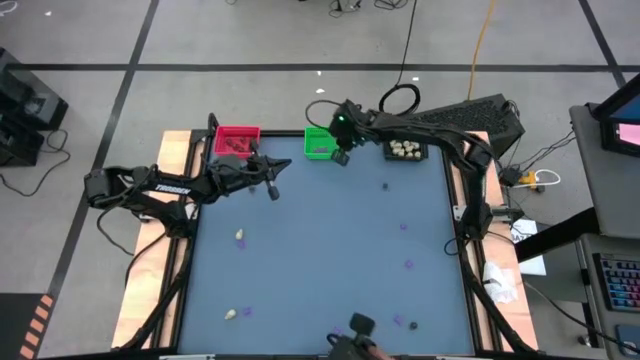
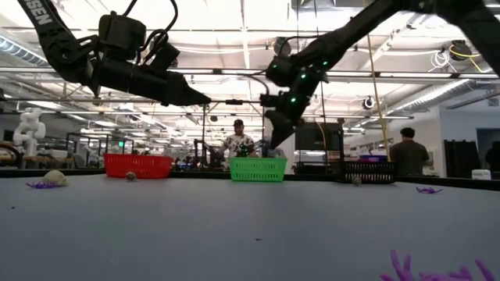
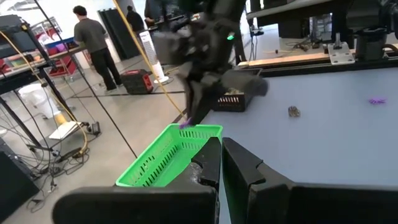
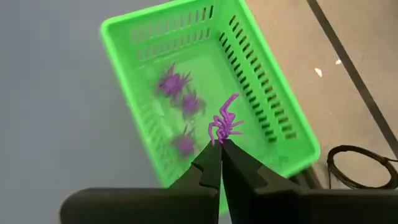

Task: Sort Halloween decoration
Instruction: Put the purple spider toy into the green bin

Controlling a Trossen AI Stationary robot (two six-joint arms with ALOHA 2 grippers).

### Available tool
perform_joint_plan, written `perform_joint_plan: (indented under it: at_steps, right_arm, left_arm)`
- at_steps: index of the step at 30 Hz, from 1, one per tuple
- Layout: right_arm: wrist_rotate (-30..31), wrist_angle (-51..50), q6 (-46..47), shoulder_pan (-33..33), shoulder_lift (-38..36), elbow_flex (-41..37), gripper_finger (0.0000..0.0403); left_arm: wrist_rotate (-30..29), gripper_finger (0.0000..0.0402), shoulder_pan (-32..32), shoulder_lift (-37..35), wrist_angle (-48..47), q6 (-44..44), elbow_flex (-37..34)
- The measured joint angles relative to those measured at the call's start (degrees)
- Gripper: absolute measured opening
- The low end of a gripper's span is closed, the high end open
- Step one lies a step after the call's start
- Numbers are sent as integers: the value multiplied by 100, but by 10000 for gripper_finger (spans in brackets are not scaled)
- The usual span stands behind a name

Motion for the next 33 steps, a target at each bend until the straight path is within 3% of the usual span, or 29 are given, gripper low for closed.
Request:
perform_joint_plan:
  at_steps: [5, 11, 22, 24, 29, 33]
  right_arm:
    - [-91, -341, -72, -133, 566, 675, 0]
    - [-424, -560, -73, -199, 931, 859, 10]
    - [-431, -620, -56, -78, 496, 871, 109]
    - [-419, -610, -129, -35, 413, 851, 97]
    - [-429, -99, -229, 56, 197, 546, 12]
    - [-425, 751, 56, 212, -162, -328, 5]
  left_arm:
    - [-1, 11, 0, 0, -8, 4, 0]
    - [-2, 11, 0, 0, -35, 31, 0]
    - [-2, 11, 0, 0, -37, 31, 0]
    - [-2, 11, 0, 0, -40, 27, 0]
    - [-2, 11, 0, 0, -77, 10, 0]
    - [-3, 11, 20, 0, -133, 15, 0]
